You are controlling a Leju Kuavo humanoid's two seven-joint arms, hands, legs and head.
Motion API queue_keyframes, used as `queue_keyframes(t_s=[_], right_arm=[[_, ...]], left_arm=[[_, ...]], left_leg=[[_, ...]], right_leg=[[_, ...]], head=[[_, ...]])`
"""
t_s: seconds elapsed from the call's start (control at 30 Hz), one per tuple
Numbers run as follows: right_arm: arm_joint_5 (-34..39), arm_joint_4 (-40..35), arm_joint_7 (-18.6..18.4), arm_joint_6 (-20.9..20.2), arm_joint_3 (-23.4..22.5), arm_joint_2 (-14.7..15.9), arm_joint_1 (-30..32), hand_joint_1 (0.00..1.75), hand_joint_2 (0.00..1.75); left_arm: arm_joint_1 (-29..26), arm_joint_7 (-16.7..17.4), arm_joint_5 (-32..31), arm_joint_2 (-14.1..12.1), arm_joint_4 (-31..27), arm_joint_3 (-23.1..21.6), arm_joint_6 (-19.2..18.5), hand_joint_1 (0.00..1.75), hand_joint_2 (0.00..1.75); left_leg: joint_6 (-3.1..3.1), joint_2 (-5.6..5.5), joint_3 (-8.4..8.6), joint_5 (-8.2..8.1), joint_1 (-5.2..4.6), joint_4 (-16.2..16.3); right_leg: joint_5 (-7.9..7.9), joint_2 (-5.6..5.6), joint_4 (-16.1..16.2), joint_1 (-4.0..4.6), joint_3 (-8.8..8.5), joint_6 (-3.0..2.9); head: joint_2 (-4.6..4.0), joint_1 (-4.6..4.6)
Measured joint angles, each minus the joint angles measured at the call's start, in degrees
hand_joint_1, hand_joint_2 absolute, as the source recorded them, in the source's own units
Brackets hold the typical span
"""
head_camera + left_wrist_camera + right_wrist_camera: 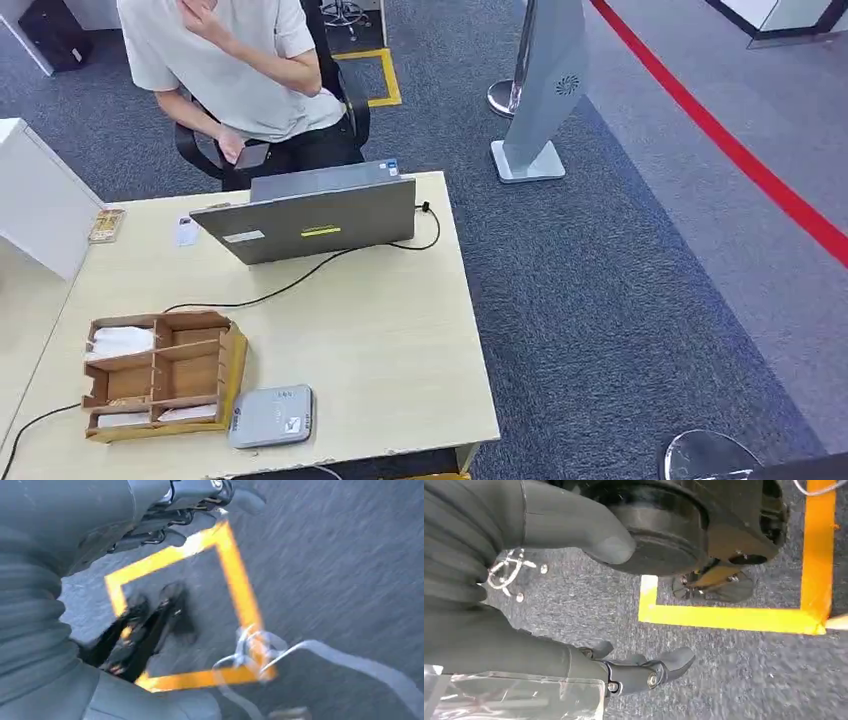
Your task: Pass the card to the sensor for recognition and then transmit it.
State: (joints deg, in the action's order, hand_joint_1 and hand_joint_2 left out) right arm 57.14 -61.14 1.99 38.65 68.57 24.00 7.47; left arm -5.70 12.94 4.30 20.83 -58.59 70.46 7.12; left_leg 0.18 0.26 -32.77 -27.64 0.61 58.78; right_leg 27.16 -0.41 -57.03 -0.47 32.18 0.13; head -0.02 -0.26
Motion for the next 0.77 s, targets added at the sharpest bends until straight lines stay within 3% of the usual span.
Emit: queue_keyframes(t_s=[0.13, 0.17, 0.33, 0.37, 0.77], right_arm=[[-3.6, 2.4, 0.1, -2.4, -2.5, -0.6, -0.6, 0.00, 1.75], [-4.5, 3.0, 0.1, -3.1, -3.2, -0.9, -0.6, 0.00, 0.00], [-9.6, 6.0, 0.0, -6.6, -8.1, -2.5, -0.7, 0.00, 0.00], [-10.6, 6.6, 0.0, -7.3, -9.3, -2.8, -0.8, 0.00, 0.00], [-22.6, 14.0, -0.5, -15.3, -23.1, -7.4, -0.5, 0.00, 0.00]], left_arm=[[-0.4, -0.9, 0.4, -0.9, 4.6, -6.8, 0.0, 0.00, 1.75], [-0.5, -1.2, 0.4, -1.1, 5.5, -8.1, -0.2, 0.00, 1.75], [-1.2, -2.3, 0.0, -2.6, 9.3, -14.8, -0.7, 0.00, 1.75], [-1.3, -2.4, -0.1, -3.0, 9.9, -15.9, -0.9, 0.00, 0.00], [-1.9, -5.2, -1.2, -7.0, 15.9, -29.3, -2.4, 0.00, 0.00]], left_leg=[[0.00, 0.05, 0.03, 0.00, 0.03, 0.0], [-0.01, 0.05, 0.03, 0.01, 0.04, 0.0], [-0.02, 0.03, 0.03, 0.01, 0.05, 0.0], [-0.02, 0.03, 0.03, 0.01, 0.06, 0.0], [-0.01, 0.03, 0.01, 0.01, 0.04, 0.0]], right_leg=[[-0.04, 0.05, 0.0, 0.01, -0.04, -0.04], [-0.04, 0.05, 0.0, 0.01, -0.04, -0.04], [-0.04, 0.04, 0.0, 0.02, -0.03, -0.04], [-0.04, 0.04, 0.0, 0.04, -0.03, -0.04], [-0.04, 0.04, 0.0, 0.06, -0.02, -0.04]], head=[[0.00, -0.05], [0.00, -0.04], [0.00, -0.05], [0.00, -0.07], [0.00, -0.07]])
